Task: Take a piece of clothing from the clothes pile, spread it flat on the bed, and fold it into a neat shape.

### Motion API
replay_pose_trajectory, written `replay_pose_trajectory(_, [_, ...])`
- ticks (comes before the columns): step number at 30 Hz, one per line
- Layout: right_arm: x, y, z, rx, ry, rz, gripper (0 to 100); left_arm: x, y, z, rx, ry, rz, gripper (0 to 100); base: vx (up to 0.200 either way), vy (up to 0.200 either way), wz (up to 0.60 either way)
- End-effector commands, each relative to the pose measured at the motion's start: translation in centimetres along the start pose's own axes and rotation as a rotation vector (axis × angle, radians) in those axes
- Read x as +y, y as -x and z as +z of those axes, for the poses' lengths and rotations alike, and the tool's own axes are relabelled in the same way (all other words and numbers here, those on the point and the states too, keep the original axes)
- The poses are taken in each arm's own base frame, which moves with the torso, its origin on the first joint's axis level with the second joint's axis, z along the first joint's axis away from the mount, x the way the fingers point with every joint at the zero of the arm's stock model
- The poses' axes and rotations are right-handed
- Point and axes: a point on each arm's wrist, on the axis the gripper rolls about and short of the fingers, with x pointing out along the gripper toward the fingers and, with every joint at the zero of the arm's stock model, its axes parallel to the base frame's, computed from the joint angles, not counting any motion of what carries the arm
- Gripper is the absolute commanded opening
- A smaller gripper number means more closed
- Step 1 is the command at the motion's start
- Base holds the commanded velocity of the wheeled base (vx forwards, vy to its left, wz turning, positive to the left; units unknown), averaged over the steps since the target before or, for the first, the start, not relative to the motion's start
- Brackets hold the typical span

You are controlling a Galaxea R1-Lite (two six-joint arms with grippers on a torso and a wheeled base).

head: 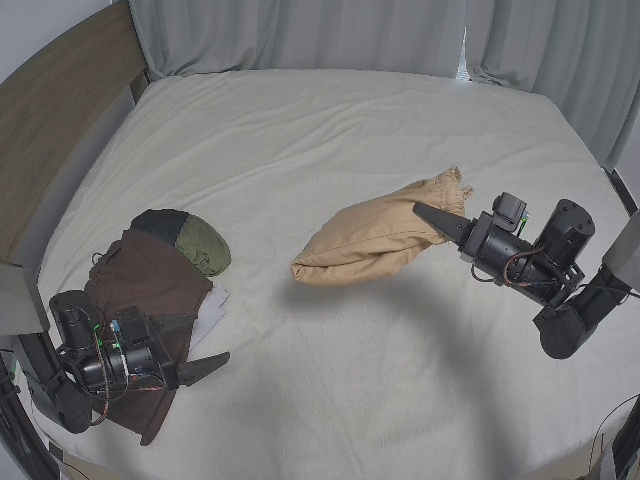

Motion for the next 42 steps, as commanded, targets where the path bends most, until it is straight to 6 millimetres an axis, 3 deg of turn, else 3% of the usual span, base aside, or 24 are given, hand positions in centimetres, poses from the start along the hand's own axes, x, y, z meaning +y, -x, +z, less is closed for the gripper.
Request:
replay_pose_trajectory(1, [-2.2,-1.8,-0.4,0.003,-0.006,-0.005,0,-0.2,0.1,-0.2,0.009,0.007,-0.003,100,0.000,0.000,0.00])
replay_pose_trajectory(7, [-4.3,-3.9,-0.5,0.017,-0.019,-0.019,0,-0.2,0.0,-0.2,0.008,0.005,-0.006,100,0.000,0.000,0.00])
replay_pose_trajectory(23, [-6.3,-7.1,0.4,0.018,-0.020,-0.020,0,-0.3,0.0,-0.2,0.012,0.007,-0.011,100,0.000,0.000,0.00])
replay_pose_trajectory(28, [-8.2,-8.7,1.4,0.004,-0.015,-0.032,0,-0.5,0.0,-0.3,0.015,0.011,-0.016,100,0.000,0.000,0.00])
replay_pose_trajectory(38, [-8.4,-10.5,3.0,-0.019,0.007,-0.010,0,-0.7,-0.2,-0.3,0.018,0.012,-0.029,100,0.000,0.000,0.00])
replay_pose_trajectory(42, [-11.4,-11.4,1.7,0.011,-0.026,-0.054,0,-0.9,-0.3,0.0,0.005,-0.001,-0.040,100,0.000,0.000,0.00])
